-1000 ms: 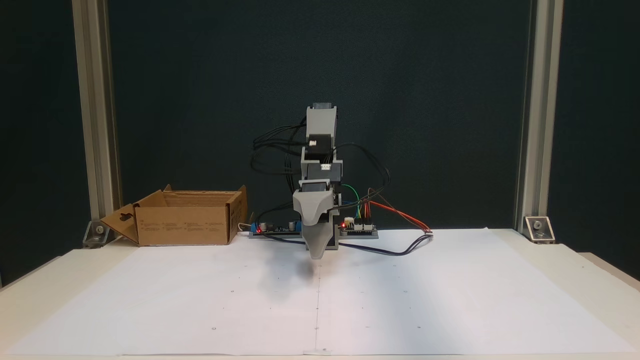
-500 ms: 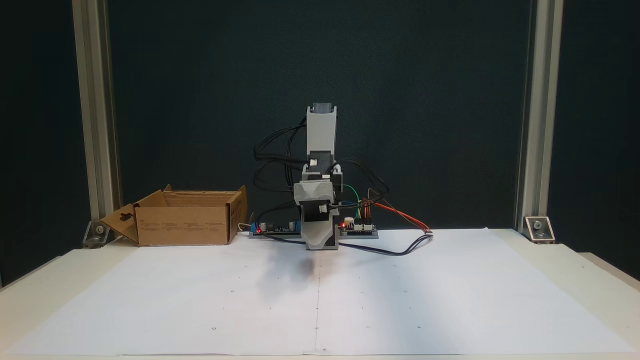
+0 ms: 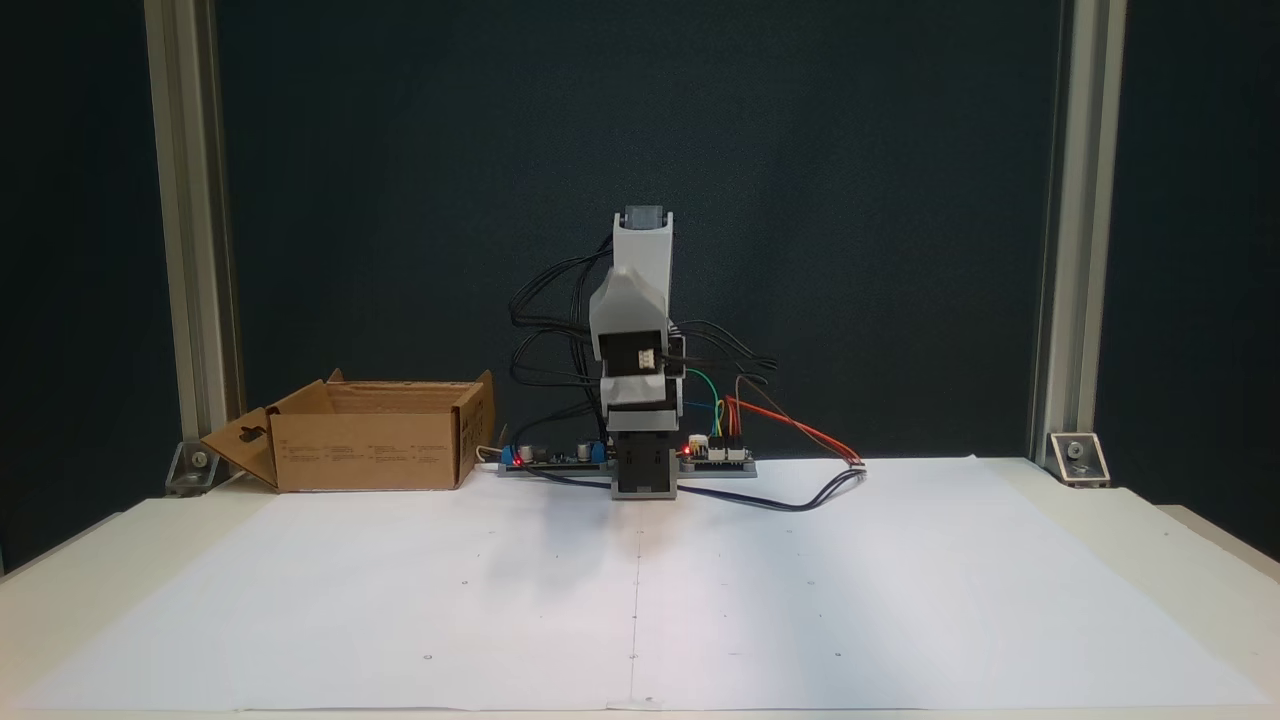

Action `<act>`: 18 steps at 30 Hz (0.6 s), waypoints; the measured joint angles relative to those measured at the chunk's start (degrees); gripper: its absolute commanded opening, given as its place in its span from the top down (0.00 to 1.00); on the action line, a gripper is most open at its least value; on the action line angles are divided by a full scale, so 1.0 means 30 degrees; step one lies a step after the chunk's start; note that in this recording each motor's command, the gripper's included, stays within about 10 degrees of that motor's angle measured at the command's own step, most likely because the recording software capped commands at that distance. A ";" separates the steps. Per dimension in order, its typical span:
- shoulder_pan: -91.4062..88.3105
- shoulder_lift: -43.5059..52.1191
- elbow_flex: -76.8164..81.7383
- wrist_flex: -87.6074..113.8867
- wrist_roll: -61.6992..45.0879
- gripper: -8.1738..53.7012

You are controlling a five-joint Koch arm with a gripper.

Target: Grasp a green dice and put it in the bin.

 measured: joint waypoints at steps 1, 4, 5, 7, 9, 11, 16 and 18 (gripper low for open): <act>0.0000 0.0000 0.0000 -0.0205 0.0000 0.15; 0.0029 0.0000 0.0000 -0.0234 0.0000 0.15; 0.0029 0.0000 0.0000 -0.0234 0.0000 0.15; 0.0029 0.0000 0.0000 -0.0264 0.0000 0.15; 0.0029 0.0000 0.0000 -0.0264 0.0000 0.15; 0.0029 0.0000 0.0000 -0.0234 0.0000 0.15; 0.0029 0.0000 0.0000 -0.0234 0.0000 0.15; 0.0029 0.0000 0.0000 -0.0234 0.0000 0.15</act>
